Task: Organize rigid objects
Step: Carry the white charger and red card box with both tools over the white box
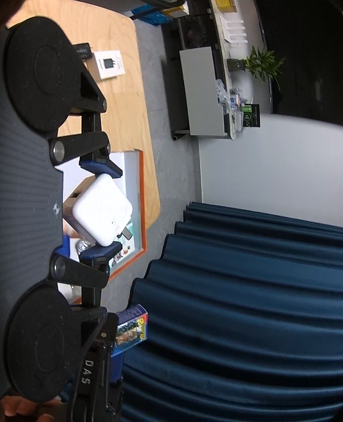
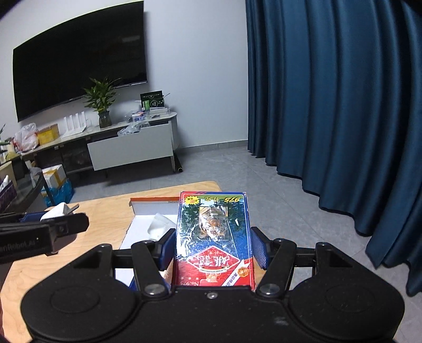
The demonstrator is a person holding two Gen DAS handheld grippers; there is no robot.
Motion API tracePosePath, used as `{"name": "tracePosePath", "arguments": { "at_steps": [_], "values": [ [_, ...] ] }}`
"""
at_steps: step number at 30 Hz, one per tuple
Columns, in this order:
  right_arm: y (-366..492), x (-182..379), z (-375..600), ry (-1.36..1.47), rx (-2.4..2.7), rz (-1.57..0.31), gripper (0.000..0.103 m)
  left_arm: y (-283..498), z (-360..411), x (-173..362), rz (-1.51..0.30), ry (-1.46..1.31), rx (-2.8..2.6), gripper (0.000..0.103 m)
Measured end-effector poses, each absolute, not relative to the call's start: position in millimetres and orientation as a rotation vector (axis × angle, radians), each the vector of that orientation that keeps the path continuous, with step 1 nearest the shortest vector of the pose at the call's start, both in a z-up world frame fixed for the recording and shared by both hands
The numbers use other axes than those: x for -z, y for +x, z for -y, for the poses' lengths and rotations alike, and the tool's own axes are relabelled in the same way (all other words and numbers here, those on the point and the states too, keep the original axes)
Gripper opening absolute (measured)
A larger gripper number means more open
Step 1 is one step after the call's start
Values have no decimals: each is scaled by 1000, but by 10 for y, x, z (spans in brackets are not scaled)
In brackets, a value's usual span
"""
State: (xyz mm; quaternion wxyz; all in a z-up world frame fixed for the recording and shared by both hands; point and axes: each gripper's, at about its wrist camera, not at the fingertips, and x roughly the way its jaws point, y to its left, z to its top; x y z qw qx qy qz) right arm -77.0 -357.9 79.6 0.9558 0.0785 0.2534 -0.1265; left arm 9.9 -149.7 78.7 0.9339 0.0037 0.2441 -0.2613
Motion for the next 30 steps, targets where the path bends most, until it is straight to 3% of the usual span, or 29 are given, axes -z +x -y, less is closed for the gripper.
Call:
{"name": "tracePosePath", "arguments": {
  "at_steps": [30],
  "values": [
    [-471,-536,3678,199,224,-589,71,454,1441,-704,-568,49,481,53]
  ]
}}
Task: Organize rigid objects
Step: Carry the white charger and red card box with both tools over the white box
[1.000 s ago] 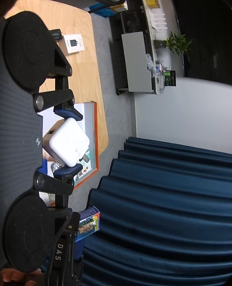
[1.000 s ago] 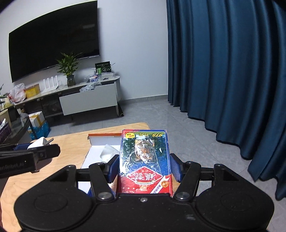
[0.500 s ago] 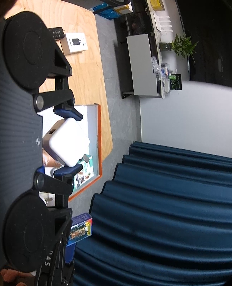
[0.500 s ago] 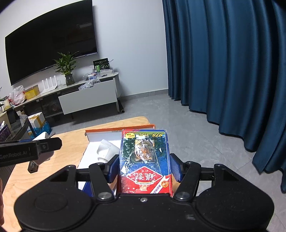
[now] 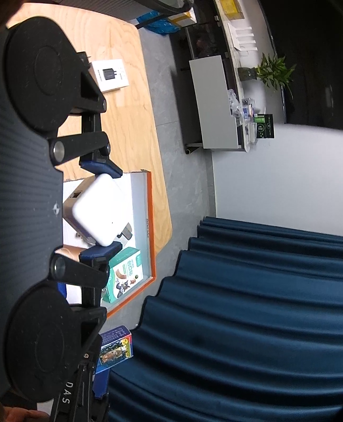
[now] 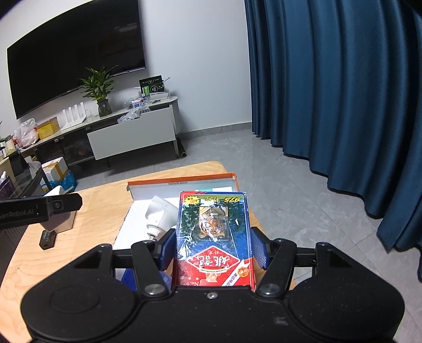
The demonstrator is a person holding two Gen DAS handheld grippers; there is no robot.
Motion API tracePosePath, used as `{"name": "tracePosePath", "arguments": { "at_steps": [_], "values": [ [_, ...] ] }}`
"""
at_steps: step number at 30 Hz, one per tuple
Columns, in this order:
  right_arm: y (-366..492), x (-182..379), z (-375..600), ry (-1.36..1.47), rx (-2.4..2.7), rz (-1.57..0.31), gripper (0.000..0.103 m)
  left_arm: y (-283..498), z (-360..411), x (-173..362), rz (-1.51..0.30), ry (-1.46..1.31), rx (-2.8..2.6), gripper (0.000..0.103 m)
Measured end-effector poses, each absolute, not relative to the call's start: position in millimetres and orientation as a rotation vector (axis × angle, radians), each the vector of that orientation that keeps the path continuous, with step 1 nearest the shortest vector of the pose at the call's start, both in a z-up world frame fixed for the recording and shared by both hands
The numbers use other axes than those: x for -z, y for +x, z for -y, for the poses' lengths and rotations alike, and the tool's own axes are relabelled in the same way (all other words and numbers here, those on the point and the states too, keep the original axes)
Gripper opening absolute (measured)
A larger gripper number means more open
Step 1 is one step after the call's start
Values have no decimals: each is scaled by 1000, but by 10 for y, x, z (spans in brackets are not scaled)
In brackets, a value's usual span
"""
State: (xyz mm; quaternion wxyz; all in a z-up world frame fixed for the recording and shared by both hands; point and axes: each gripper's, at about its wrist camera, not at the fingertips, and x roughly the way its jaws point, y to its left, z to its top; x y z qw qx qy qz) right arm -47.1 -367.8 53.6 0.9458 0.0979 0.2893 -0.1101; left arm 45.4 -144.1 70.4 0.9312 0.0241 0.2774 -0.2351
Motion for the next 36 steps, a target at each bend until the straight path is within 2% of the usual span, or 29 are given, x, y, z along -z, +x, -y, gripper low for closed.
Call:
{"name": "tracePosePath", "arguments": {
  "at_steps": [15,36],
  "values": [
    [-267,-714,3763,184,222,-599,71,696,1598,-884,-570,29,505,53],
    [27,-807,3860,173,191,-601,71,730,1736,-807,-616,32,537,53]
  ]
}}
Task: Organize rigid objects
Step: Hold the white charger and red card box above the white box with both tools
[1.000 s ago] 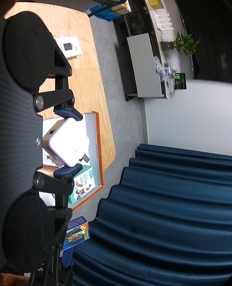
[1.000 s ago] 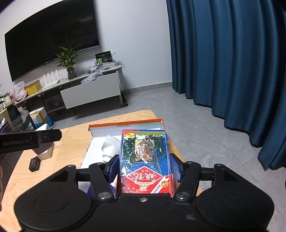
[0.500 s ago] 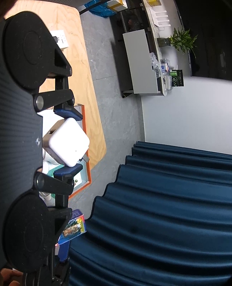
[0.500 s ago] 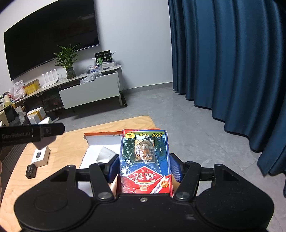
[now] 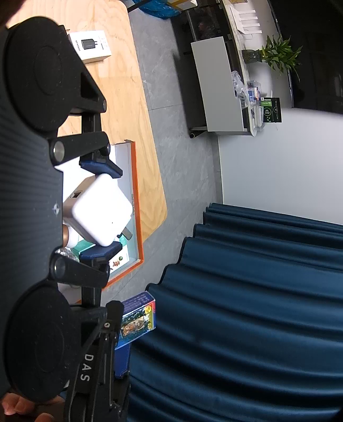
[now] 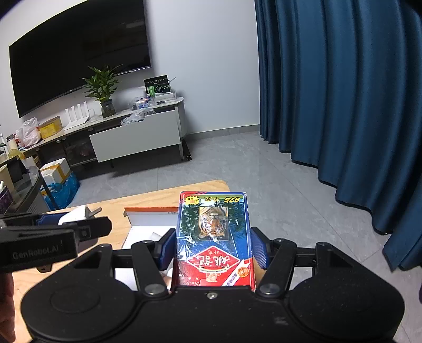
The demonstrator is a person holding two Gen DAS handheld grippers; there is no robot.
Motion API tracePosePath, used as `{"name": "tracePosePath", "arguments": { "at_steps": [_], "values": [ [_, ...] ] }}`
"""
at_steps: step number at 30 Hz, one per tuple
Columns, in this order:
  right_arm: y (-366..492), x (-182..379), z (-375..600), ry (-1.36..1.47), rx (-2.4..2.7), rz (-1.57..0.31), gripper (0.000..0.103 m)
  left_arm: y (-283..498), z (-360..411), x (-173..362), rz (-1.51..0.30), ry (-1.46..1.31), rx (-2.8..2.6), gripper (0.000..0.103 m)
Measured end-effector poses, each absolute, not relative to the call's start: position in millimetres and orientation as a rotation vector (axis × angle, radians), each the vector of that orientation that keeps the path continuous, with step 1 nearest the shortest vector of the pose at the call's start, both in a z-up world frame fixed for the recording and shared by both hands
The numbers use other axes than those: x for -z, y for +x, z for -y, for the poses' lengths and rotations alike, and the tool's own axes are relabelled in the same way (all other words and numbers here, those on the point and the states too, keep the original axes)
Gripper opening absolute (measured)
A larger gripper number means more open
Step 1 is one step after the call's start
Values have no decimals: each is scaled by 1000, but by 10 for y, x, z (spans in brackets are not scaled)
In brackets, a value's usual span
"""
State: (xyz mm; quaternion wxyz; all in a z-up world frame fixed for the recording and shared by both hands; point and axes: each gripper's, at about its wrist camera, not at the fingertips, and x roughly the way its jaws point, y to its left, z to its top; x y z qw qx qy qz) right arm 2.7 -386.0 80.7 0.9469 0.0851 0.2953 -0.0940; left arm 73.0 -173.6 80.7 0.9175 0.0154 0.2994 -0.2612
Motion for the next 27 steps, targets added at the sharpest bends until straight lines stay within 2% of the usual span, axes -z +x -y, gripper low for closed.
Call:
{"name": "tracePosePath", "arguments": {
  "at_steps": [27],
  "values": [
    [52,-846,3828,171,185,-604,71,665,1759,-802,-615,17,550,53]
  ]
}}
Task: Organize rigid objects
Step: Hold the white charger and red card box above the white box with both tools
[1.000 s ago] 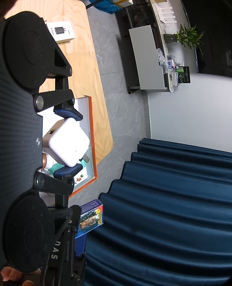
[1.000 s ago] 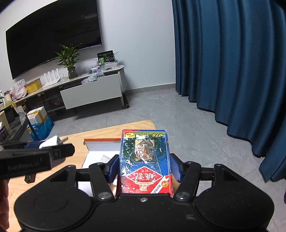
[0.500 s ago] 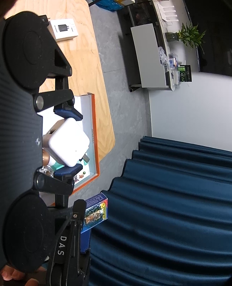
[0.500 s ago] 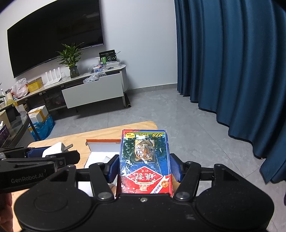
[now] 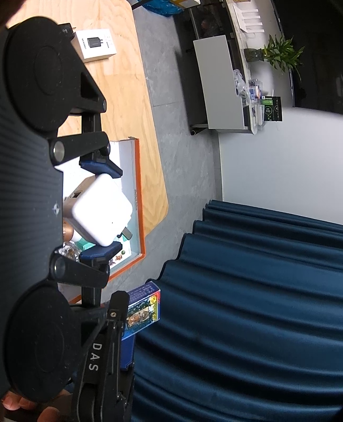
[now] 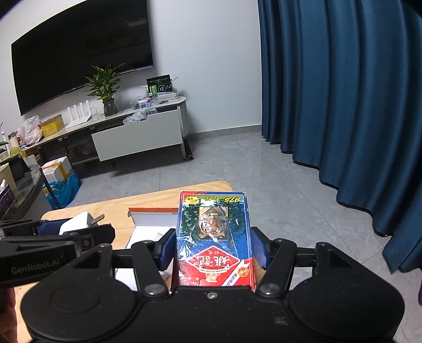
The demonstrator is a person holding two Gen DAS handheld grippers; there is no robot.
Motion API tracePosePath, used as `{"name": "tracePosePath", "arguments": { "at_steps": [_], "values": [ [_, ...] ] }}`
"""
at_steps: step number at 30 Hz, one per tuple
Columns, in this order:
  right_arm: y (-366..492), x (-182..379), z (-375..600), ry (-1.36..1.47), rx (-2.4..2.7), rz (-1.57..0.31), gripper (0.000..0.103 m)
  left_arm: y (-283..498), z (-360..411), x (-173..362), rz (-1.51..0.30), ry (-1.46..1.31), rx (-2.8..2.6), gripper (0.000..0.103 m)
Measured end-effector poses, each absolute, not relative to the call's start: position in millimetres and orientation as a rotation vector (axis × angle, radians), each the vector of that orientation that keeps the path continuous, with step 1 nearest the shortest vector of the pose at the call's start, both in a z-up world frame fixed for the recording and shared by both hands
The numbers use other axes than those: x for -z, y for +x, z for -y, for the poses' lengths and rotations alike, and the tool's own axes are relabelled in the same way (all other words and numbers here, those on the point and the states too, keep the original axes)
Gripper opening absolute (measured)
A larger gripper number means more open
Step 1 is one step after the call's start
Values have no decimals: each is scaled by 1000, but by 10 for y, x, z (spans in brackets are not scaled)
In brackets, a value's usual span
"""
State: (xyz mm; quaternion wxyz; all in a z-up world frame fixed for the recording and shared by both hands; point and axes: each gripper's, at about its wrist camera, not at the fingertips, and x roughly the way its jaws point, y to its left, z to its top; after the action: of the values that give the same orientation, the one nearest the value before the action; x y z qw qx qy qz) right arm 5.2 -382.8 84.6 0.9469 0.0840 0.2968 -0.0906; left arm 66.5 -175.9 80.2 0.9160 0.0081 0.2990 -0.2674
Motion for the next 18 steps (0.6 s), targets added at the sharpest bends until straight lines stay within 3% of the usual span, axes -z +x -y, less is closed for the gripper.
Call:
{"name": "tracePosePath", "arguments": {
  "at_steps": [18],
  "values": [
    [-20,-797,3808,172,187,-625,71,599,1784,-766,-636,3,592,53]
  ]
}}
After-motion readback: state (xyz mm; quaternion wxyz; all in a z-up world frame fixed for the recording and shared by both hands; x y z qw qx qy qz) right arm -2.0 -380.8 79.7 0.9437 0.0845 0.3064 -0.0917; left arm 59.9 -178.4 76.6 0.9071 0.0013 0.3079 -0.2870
